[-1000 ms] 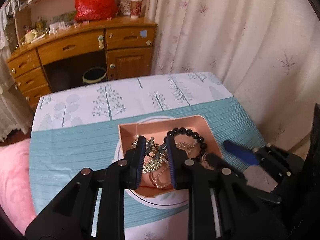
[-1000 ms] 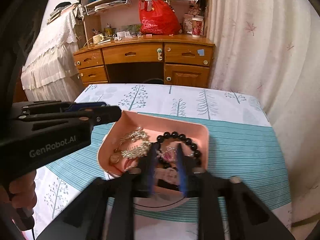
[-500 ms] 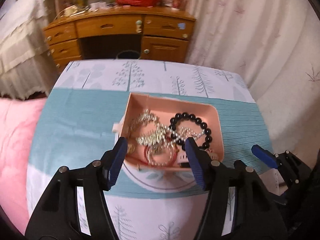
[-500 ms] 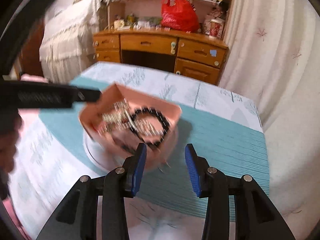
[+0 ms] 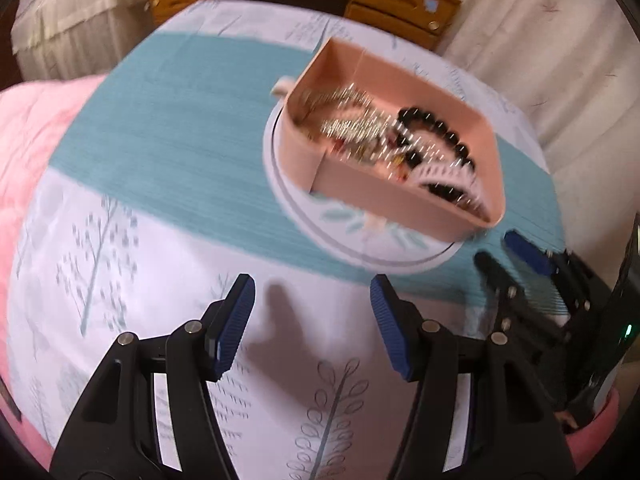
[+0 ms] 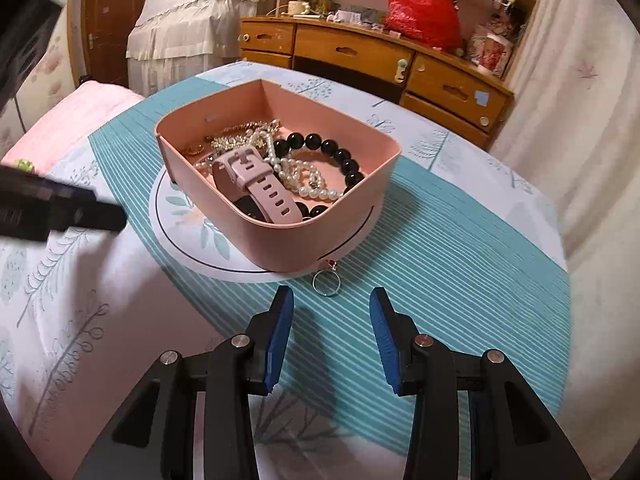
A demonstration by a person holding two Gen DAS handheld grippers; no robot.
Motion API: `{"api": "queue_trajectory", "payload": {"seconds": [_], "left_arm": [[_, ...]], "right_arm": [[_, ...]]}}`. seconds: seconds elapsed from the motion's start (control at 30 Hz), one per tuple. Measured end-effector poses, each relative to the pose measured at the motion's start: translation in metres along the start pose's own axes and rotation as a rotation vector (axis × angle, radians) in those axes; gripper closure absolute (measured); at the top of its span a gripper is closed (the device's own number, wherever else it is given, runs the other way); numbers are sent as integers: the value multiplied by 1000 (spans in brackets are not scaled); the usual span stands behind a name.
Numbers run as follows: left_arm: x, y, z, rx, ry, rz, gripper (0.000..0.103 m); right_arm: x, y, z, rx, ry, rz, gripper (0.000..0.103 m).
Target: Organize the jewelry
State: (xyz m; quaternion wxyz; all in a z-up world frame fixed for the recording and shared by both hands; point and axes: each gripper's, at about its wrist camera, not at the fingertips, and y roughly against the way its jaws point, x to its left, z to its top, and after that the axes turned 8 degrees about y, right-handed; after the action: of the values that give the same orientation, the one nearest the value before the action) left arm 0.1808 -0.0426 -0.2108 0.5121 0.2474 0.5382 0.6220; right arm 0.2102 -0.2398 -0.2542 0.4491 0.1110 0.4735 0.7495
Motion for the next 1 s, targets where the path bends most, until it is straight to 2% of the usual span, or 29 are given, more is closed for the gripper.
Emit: {"api": "queue_trajectory", "payload": {"seconds": [0.17,0.3,0.37,0.5,0.57,0.7,0.93,0.97,1.0], "left_arm": [[0,-3,-11,-6,24,24,46],[-3,-5,-14,5,29,-1,46],[-4,-6,-12,12,36,-22,46],[-1,-8,-14,24,60,-23,46],[2,-9,-15,31,70,-26,46],[6,-7,-11,19,64,-33,46],[15,3,3,1,30,-81,46],[18,5,4,3,23,-87,46],[21,6,4,5,14,-93,46]], "right_arm": [[-4,-21,17,-2,-36,51,66],[-3,-28,27,-10,-30,65,71],[-5,-30,26,-22,-48,99,77],[-6,-30,25,-27,-55,120,81],[-4,-29,25,-26,-50,121,90],[4,-28,28,-9,-43,81,90],[11,-26,32,52,-111,27,90],[12,-25,31,58,-119,23,93],[14,-22,31,61,-130,15,103]]}}
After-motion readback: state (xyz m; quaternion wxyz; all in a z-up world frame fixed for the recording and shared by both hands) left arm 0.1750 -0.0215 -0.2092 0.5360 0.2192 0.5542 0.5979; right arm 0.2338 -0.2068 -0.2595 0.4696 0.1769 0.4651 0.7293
